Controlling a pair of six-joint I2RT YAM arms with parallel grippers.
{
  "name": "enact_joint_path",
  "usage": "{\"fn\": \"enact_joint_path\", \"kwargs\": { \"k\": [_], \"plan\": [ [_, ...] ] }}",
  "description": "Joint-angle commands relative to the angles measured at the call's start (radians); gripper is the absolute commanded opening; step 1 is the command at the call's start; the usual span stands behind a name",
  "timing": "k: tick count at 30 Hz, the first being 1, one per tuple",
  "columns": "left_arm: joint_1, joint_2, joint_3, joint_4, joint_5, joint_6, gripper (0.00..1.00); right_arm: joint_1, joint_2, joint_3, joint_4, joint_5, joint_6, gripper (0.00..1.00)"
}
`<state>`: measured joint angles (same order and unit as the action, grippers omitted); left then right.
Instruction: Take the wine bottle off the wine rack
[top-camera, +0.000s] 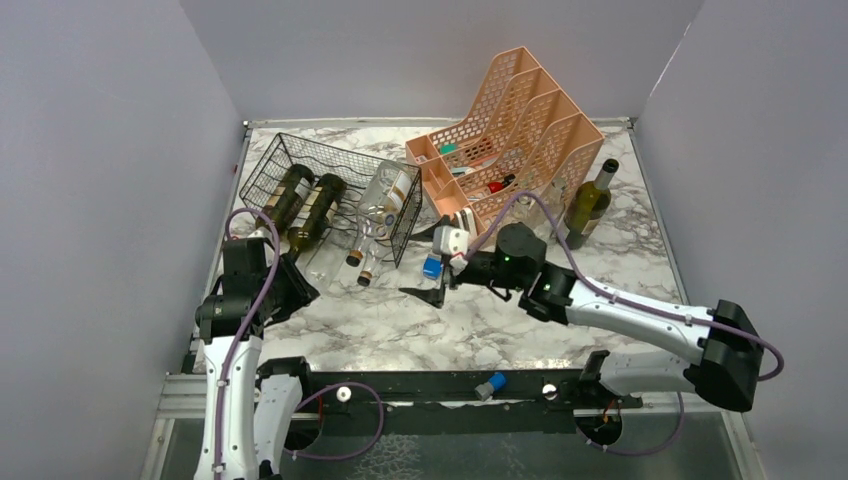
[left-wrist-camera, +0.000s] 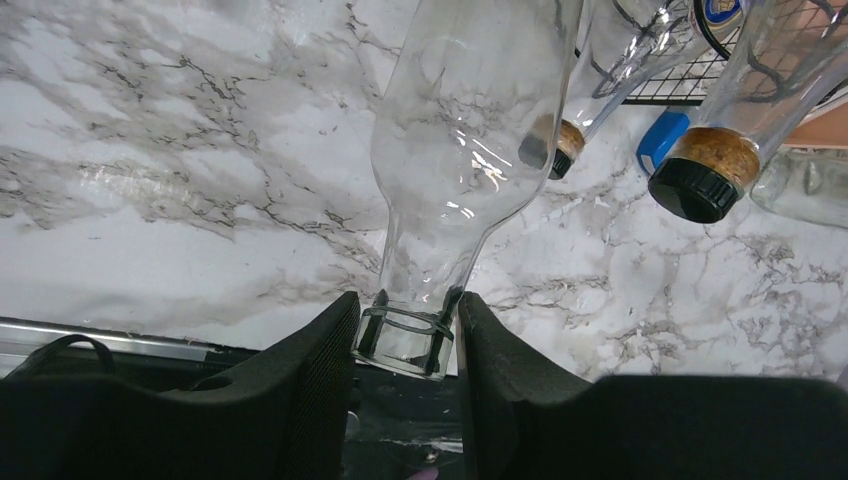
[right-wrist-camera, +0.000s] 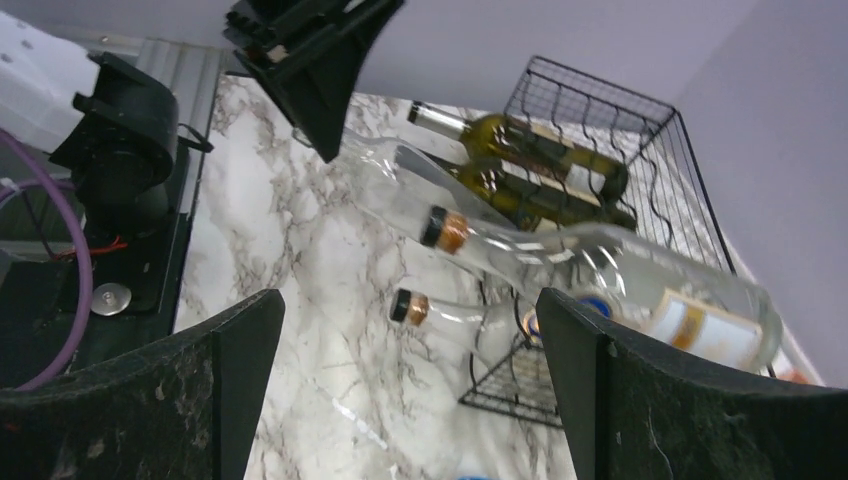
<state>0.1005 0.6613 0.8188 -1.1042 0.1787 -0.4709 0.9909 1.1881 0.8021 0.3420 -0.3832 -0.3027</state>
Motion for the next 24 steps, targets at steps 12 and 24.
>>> {"fn": "enact_joint_path", "kwargs": {
  "k": [12, 24],
  "plan": [
    [-0.045, -0.028, 0.093, -0.135, -0.162, 0.009, 0.00, 0.179, 0.284, 0.153, 0.213, -0.014, -0.205, 1.00],
    [-0.058, 0.005, 0.193, -0.205, -0.131, 0.017, 0.00, 0.244, 0.509, 0.221, 0.356, 0.006, -0.351, 1.00]
  ]
}}
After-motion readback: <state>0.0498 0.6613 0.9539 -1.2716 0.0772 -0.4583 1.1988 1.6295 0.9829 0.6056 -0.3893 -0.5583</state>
